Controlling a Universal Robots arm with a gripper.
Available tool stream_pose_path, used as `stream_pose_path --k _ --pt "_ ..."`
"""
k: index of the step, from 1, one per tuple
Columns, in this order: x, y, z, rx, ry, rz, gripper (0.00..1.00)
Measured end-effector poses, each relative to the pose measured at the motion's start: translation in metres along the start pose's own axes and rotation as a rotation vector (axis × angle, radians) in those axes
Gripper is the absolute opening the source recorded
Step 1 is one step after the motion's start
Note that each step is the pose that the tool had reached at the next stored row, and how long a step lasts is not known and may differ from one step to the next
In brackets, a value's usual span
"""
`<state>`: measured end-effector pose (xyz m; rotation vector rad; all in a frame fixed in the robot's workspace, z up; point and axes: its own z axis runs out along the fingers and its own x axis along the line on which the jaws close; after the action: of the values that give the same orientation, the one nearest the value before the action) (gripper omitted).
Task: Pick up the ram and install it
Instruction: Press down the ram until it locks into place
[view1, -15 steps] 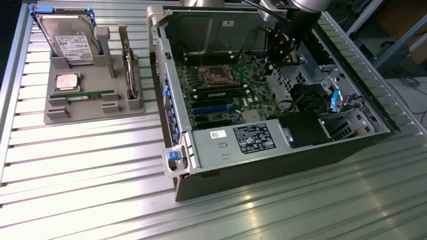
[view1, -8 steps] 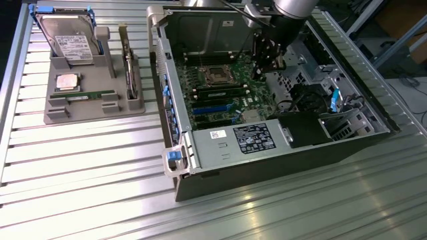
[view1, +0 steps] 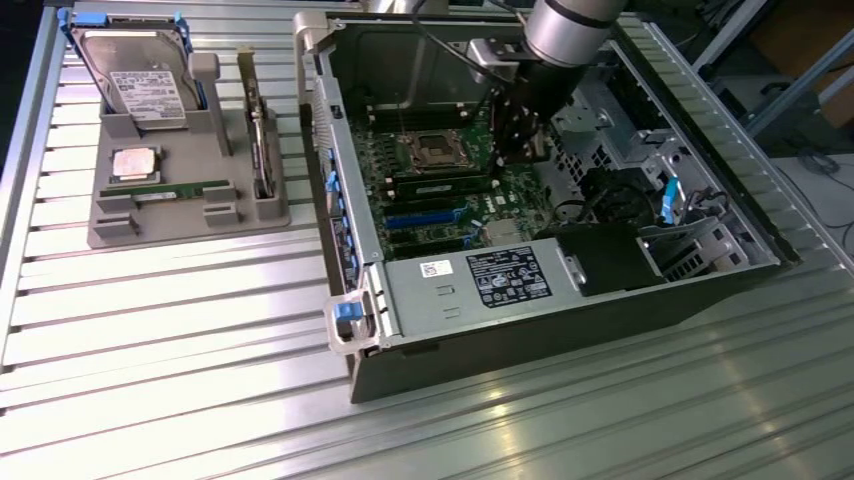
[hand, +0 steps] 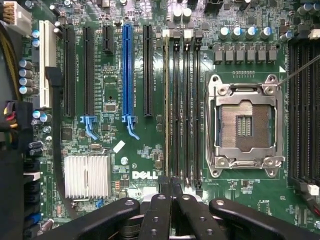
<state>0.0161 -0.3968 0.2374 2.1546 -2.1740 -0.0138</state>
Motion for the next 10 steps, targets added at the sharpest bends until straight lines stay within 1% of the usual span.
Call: stream_pose_path --k 2,3,4,5,6,7,8,10 --pt "0.000 -0.0001 0.0029 0.0000 0.0000 0.000 0.11" --pt "0.000 -0.0004 0.0088 -0.0005 0.0018 0.000 0.11" --pt "0.000 -0.0006 0.0100 0.0003 0.0006 0.000 0.11" --pt "0.000 -0.0004 0.0080 0.0026 -0.0011 0.000 0.11" --pt "0.000 0.0001 -0.0017 0.0061 -0.0012 0.000 0.11" --pt "0.000 0.0018 -0.0108 0.0116 -0.0004 0.001 0.11" --pt "0.000 0.0121 -0.0102 0.0151 -0.0003 0.001 0.11" --pt "0.000 0.0320 -0.0088 0.0163 -0.0009 0.001 0.11"
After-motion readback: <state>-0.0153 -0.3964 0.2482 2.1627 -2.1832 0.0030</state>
